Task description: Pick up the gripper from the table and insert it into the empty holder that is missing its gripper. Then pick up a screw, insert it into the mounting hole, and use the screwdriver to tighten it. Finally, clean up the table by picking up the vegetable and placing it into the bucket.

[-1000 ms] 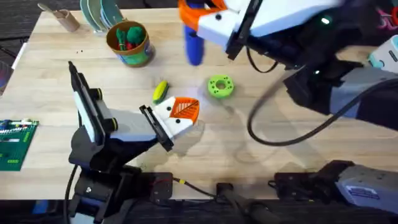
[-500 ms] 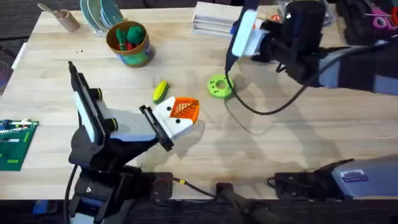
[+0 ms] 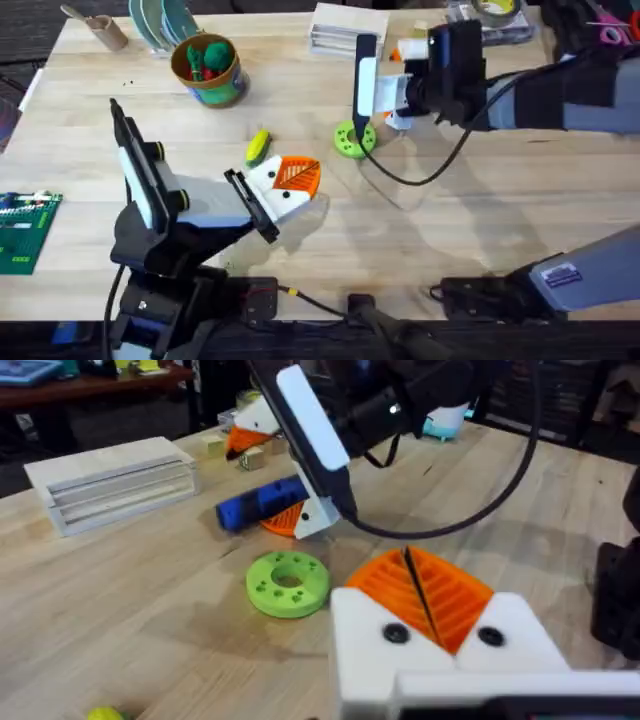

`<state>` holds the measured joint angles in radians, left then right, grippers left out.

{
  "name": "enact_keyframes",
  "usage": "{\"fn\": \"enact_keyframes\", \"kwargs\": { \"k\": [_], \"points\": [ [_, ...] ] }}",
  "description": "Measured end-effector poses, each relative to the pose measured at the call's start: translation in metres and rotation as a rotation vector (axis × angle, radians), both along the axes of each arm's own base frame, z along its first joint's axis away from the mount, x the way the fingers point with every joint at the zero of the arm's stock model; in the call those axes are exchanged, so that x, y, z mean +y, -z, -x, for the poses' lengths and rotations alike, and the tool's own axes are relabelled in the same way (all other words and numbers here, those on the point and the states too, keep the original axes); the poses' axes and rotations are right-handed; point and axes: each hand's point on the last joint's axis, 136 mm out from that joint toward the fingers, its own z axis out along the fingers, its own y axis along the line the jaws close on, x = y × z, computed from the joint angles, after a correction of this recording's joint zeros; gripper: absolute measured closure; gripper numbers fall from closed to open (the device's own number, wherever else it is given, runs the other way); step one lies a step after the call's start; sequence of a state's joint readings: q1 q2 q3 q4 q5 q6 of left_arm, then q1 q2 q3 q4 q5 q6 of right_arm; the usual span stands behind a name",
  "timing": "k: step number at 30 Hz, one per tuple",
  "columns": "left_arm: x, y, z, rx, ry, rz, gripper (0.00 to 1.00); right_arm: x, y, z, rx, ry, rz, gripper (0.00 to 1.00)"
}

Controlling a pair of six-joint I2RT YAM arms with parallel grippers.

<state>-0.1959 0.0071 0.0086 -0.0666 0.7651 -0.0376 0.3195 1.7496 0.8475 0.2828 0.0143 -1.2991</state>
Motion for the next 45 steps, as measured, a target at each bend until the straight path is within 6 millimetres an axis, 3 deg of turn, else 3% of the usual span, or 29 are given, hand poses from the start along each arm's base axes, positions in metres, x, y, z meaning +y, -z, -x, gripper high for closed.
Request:
{"fn": "enact_keyframes", "kwargs": {
  "k": [1, 9, 12, 14, 18, 19, 22, 23, 25, 29, 31, 37, 39, 45],
  "points": [
    [0.000, 0.000, 0.000, 0.000, 0.000, 0.000, 0.996, 0.004, -0.002, 0.001, 0.002, -0.008, -0.005, 0.010],
    [0.000, 0.000, 0.000, 0.000, 0.000, 0.000, 0.996, 0.006, -0.004, 0.012, 0.073, 0.108, -0.140, 0.007],
    [0.000, 0.000, 0.000, -0.003, 0.000, -0.001, 0.971, 0.007, -0.020, 0.016, 0.083, 0.183, -0.248, 0.007],
    [0.000, 0.000, 0.000, -0.005, 0.000, -0.003, 0.736, 0.008, -0.041, 0.015, 0.066, 0.238, -0.342, 0.008],
    [0.000, 0.000, 0.000, -0.004, 0.000, -0.002, 0.101, 0.008, -0.091, 0.015, 0.022, 0.337, -0.557, 0.009],
    [0.000, 0.000, 0.000, -0.003, 0.000, -0.002, 0.037, 0.008, -0.101, 0.016, 0.017, 0.359, -0.609, 0.009],
    [0.000, 0.000, 0.000, -0.003, 0.000, -0.002, 0.004, 0.008, -0.124, 0.020, 0.015, 0.411, -0.735, 0.009],
    [0.000, 0.000, 0.000, -0.001, 0.000, 0.000, 0.061, 0.008, -0.129, 0.021, 0.017, 0.424, -0.766, 0.009],
    [0.000, 0.000, 0.000, -0.003, 0.000, -0.002, 0.408, 0.007, -0.138, 0.022, 0.022, 0.446, -0.825, 0.009],
    [0.000, 0.000, 0.000, -0.006, 0.000, -0.004, 0.965, 0.007, -0.147, 0.024, 0.035, 0.482, -0.903, 0.007],
    [0.000, 0.000, 0.000, -0.006, 0.000, -0.004, 0.988, 0.007, -0.147, 0.025, 0.051, 0.503, -0.936, 0.007],
    [0.000, 0.000, 0.000, -0.006, 0.000, -0.004, 0.072, 0.008, -0.147, 0.025, 0.103, 0.568, -1.036, 0.008],
    [0.000, 0.000, 0.000, -0.005, 0.000, -0.004, 0.014, 0.008, -0.147, 0.025, 0.116, 0.586, -1.063, 0.007],
    [0.002, -0.001, -0.003, -0.027, -0.016, -0.014, 0.009, 0.008, -0.146, 0.026, 0.138, 0.616, -1.098, 0.007]
  ]
}}
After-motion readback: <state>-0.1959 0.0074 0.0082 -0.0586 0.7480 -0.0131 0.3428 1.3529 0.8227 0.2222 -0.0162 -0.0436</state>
